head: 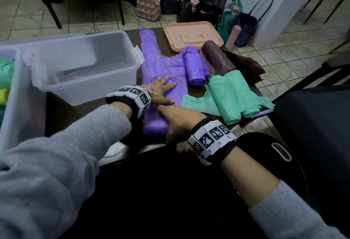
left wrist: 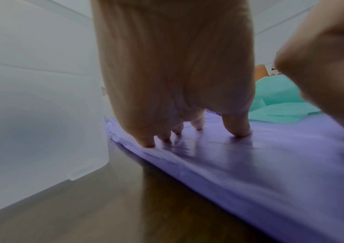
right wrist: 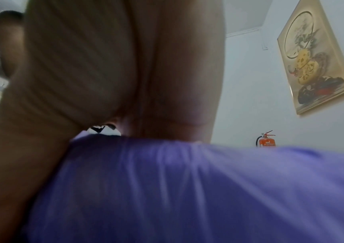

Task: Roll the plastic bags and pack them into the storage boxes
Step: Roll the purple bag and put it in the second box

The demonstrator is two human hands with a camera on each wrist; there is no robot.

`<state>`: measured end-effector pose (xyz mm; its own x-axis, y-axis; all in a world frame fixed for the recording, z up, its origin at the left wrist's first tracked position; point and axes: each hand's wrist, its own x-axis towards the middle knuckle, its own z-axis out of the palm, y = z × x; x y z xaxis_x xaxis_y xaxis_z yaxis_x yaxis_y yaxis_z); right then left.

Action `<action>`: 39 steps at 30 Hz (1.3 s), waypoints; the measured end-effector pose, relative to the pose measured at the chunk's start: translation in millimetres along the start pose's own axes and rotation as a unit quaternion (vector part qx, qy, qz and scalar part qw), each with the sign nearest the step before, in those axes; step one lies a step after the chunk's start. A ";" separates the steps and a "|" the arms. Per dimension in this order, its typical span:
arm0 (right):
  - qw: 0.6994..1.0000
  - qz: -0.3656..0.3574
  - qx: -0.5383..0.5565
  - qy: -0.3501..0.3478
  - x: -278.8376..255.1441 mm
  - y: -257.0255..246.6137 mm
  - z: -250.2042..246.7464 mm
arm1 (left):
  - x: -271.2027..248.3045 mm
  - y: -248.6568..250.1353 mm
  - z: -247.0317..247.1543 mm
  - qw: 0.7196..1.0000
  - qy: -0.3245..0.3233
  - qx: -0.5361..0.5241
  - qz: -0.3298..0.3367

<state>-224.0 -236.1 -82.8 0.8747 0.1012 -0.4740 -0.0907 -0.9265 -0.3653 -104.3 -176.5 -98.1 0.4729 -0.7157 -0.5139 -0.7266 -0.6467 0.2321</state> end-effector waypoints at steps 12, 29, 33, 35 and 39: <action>0.999 -0.010 -0.002 0.045 -2.7 8.4 -3.9 | 5.1 -2.0 0.5 0.999 0.014 -0.036 0.000; 0.994 0.008 0.109 0.001 1.7 32.1 -19.5 | -75.1 7.6 -18.1 0.982 0.093 -0.167 0.002; 0.986 0.023 0.162 0.030 5.5 41.4 -19.4 | -84.7 4.0 -12.3 0.995 0.023 -0.092 0.005; 0.987 0.035 0.151 0.038 5.0 42.5 -21.1 | -87.2 6.1 -7.6 0.994 0.023 -0.103 0.006; 0.986 0.029 0.137 0.086 5.6 42.3 -15.0 | -85.9 14.4 5.9 0.993 0.079 -0.088 -0.006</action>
<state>-215.8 -280.1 -88.9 0.9297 -0.0336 -0.3667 -0.2476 -0.7943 -0.5549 -158.3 -122.7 -55.4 0.5639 -0.7305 -0.3851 -0.6277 -0.6822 0.3749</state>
